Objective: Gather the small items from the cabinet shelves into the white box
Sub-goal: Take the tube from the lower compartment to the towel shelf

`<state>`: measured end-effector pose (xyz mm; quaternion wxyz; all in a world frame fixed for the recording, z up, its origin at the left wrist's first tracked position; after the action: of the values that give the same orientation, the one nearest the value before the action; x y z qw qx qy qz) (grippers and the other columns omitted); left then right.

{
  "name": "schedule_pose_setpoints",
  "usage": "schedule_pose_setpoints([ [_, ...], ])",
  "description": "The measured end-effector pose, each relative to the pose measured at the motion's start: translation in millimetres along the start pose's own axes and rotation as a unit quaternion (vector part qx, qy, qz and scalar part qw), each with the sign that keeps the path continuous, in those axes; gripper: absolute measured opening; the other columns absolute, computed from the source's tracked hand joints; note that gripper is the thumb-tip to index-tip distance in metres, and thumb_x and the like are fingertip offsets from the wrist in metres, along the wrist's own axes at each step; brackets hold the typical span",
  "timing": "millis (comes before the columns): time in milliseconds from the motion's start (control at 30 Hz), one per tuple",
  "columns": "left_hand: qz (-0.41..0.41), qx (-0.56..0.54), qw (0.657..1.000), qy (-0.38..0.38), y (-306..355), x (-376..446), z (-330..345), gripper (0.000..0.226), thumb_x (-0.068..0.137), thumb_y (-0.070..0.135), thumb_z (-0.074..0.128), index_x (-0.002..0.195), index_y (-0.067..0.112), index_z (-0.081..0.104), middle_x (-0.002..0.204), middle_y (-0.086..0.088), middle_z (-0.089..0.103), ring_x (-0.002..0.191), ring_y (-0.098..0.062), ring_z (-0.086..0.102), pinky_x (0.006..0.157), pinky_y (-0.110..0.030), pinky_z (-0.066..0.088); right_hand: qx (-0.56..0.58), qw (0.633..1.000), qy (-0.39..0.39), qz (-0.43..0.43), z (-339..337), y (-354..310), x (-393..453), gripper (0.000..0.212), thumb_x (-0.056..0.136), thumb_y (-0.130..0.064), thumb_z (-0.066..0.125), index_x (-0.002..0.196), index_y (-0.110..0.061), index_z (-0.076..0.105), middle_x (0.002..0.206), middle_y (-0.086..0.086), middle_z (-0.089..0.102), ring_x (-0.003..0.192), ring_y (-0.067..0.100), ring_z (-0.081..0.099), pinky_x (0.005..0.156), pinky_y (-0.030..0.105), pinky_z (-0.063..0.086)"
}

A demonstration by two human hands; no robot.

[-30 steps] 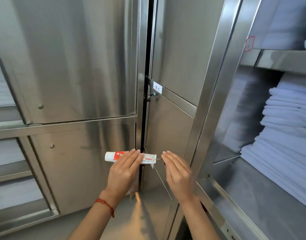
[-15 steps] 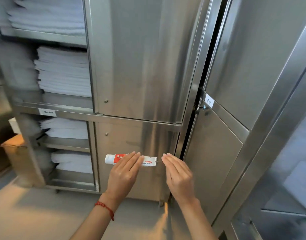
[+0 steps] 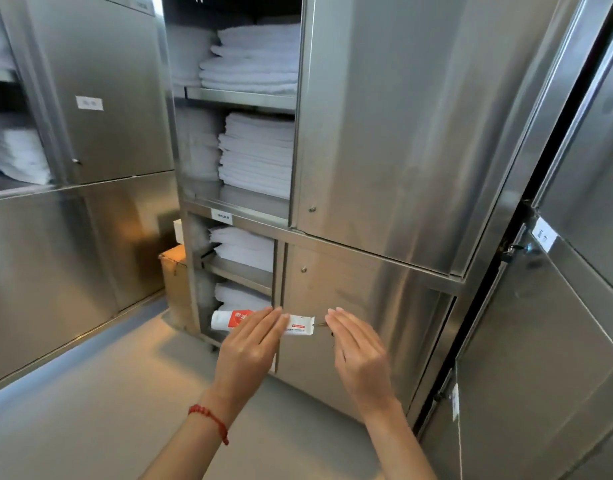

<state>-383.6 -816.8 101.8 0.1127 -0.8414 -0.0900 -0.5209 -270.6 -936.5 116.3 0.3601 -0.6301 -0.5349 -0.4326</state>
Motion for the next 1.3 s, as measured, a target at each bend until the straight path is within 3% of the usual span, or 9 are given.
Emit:
schedule_pose_setpoints([
  [233, -0.03, 0.046, 0.997, -0.058, -34, -12, -32, 0.052, 0.047, 0.005, 0.091, 0.096, 0.001, 0.074, 0.1, -0.015, 0.072, 0.092, -0.029, 0.069, 0.08, -0.042, 0.052, 0.036, 0.998, -0.011, -0.044, 24, -36, 17, 0.022, 0.076, 0.008, 0.065, 0.094, -0.001, 0.075, 0.099, 0.01, 0.072, 0.094, 0.021, 0.07, 0.088, 0.029, 0.051],
  [400, -0.053, 0.071, 0.994, -0.064, -64, -27, -59, 0.046, 0.054, 0.003, 0.086, 0.098, 0.001, 0.074, 0.102, -0.015, 0.071, 0.095, -0.029, 0.069, 0.081, -0.042, 0.053, 0.069, 0.996, -0.01, -0.053, 49, -68, 30, 0.021, 0.075, 0.008, 0.071, 0.093, 0.0, 0.075, 0.098, 0.011, 0.073, 0.093, 0.022, 0.07, 0.081, 0.034, 0.057],
  [467, -0.063, 0.085, 0.992, -0.067, -78, -35, -72, 0.043, 0.058, 0.005, 0.086, 0.099, 0.001, 0.073, 0.103, -0.015, 0.071, 0.095, -0.03, 0.069, 0.079, -0.044, 0.054, 0.075, 0.995, 0.0, -0.071, 58, -86, 33, 0.019, 0.091, 0.0, 0.056, 0.094, 0.0, 0.075, 0.098, 0.01, 0.072, 0.093, 0.022, 0.07, 0.086, 0.032, 0.054],
  [567, -0.071, 0.112, 0.989, -0.06, -98, -46, -91, 0.038, 0.063, 0.004, 0.083, 0.099, 0.001, 0.073, 0.103, -0.015, 0.071, 0.095, -0.03, 0.069, 0.08, -0.046, 0.055, 0.105, 0.99, 0.007, -0.094, 70, -115, 41, 0.046, 0.104, -0.014, 0.031, 0.094, 0.0, 0.074, 0.097, 0.011, 0.073, 0.093, 0.022, 0.07, 0.087, 0.032, 0.053],
  [800, -0.077, 0.178, 0.981, -0.026, -138, -69, -144, 0.021, 0.08, 0.006, 0.06, 0.094, 0.0, 0.074, 0.099, -0.016, 0.072, 0.092, -0.03, 0.07, 0.076, -0.045, 0.057, 0.175, 0.978, 0.001, -0.118, 102, -181, 56, 0.05, 0.104, -0.023, 0.03, 0.096, -0.001, 0.074, 0.1, 0.011, 0.072, 0.094, 0.021, 0.07, 0.081, 0.034, 0.057],
  [900, -0.088, 0.205, 0.975, -0.023, -154, -78, -169, 0.026, 0.076, 0.008, 0.057, 0.094, -0.001, 0.074, 0.099, -0.016, 0.072, 0.091, -0.031, 0.07, 0.074, -0.046, 0.058, 0.2, 0.971, -0.012, -0.127, 113, -210, 61, 0.025, 0.091, -0.02, 0.058, 0.098, -0.001, 0.073, 0.101, 0.011, 0.072, 0.096, 0.022, 0.069, 0.084, 0.033, 0.054],
  [1000, -0.094, 0.237, 0.967, -0.017, -168, -90, -193, 0.015, 0.084, 0.002, 0.063, 0.094, 0.0, 0.074, 0.099, -0.015, 0.072, 0.092, -0.03, 0.069, 0.076, -0.045, 0.057, 0.217, 0.966, -0.039, -0.137, 125, -236, 64, 0.04, 0.063, -0.017, 0.087, 0.098, -0.002, 0.074, 0.101, 0.01, 0.072, 0.096, 0.021, 0.069, 0.085, 0.031, 0.054],
  [1133, -0.117, 0.272, 0.954, -0.04, -182, -103, -221, 0.038, 0.057, 0.0, 0.085, 0.093, 0.0, 0.075, 0.099, -0.015, 0.072, 0.091, -0.03, 0.07, 0.078, -0.045, 0.055, 0.248, 0.955, -0.028, -0.158, 131, -270, 70, 0.043, 0.058, -0.013, 0.09, 0.096, -0.001, 0.074, 0.1, 0.01, 0.072, 0.094, 0.022, 0.07, 0.075, 0.035, 0.059],
  [1300, -0.135, 0.299, 0.943, -0.051, -192, -114, -248, 0.043, 0.052, -0.001, 0.087, 0.093, 0.001, 0.075, 0.098, -0.014, 0.072, 0.091, -0.03, 0.07, 0.079, -0.045, 0.054, 0.294, 0.94, -0.047, -0.169, 140, -303, 75, 0.045, 0.059, -0.021, 0.089, 0.097, -0.003, 0.074, 0.101, 0.01, 0.072, 0.095, 0.021, 0.069, 0.076, 0.035, 0.059],
])
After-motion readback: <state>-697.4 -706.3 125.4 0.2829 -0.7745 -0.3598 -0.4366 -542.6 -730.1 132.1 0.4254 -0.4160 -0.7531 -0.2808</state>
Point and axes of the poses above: each hand's wrist, its own x-axis towards the middle knuckle, its own z-axis out of the palm, y = z × x, the point moved 5 cm from there along x, towards the middle knuckle
